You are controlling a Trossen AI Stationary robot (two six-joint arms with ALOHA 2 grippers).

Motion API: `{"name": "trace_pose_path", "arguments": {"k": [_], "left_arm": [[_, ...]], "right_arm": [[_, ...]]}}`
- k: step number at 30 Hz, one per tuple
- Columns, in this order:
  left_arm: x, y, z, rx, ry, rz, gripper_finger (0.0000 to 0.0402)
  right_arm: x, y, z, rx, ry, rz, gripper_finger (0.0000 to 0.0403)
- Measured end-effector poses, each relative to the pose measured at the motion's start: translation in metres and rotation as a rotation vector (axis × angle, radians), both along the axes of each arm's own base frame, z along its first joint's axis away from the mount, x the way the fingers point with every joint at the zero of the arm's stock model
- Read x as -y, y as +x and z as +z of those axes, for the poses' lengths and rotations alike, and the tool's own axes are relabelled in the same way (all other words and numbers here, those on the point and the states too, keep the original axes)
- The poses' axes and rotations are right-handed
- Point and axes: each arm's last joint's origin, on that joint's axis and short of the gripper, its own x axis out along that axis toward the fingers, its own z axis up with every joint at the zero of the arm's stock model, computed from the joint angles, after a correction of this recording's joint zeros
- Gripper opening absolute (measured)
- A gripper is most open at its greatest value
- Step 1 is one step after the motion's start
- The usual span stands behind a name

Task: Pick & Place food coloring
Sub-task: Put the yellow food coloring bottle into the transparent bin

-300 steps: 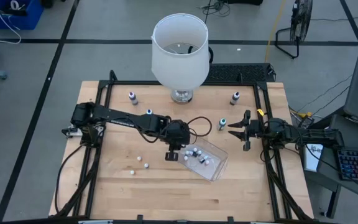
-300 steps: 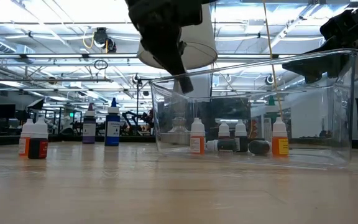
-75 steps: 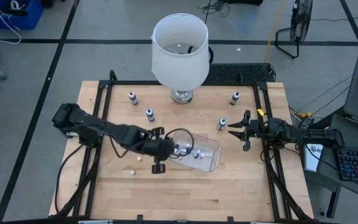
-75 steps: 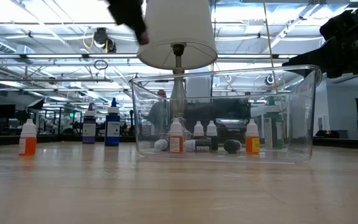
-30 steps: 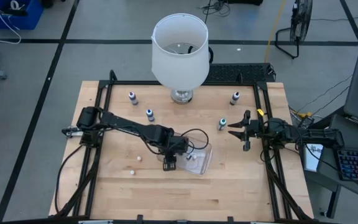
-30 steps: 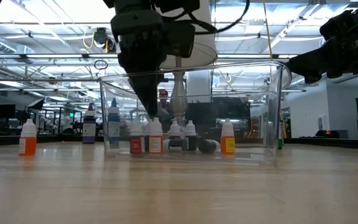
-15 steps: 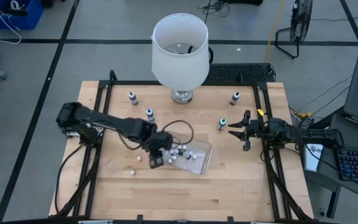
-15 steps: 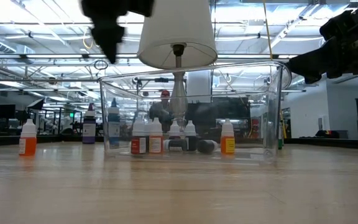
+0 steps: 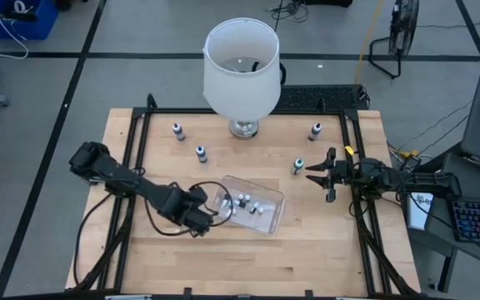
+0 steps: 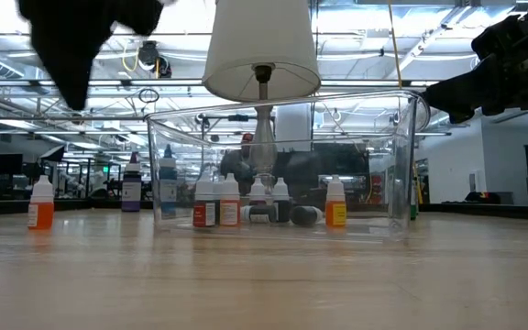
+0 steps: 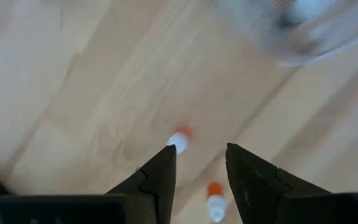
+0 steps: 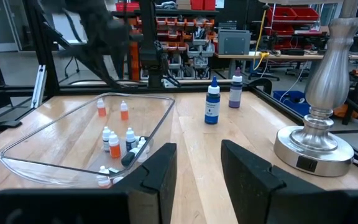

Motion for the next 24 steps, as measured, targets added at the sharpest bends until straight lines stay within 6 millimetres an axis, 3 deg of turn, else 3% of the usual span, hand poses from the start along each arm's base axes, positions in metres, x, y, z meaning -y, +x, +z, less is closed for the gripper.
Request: {"name": "trace_pose_path", "arguments": {"k": [6,11,24], "left_arm": [[-0.012,-0.012,-0.049,-0.080,-0.040,0.079,0.0188],[-0.021,-0.015,-0.073,-0.079,-0.091,0.062,0.0227],[-0.028,-0.013,-0.085,-0.052,-0.137,0.029,0.0250]], "right_arm": [[0.000,0.000,0.000,0.000,0.000,0.000,0.0114],[0.000,0.000,0.000,0.000,0.000,0.000,0.0114],[0.000,0.000,0.000,0.000,0.000,0.000,0.0114]]}}
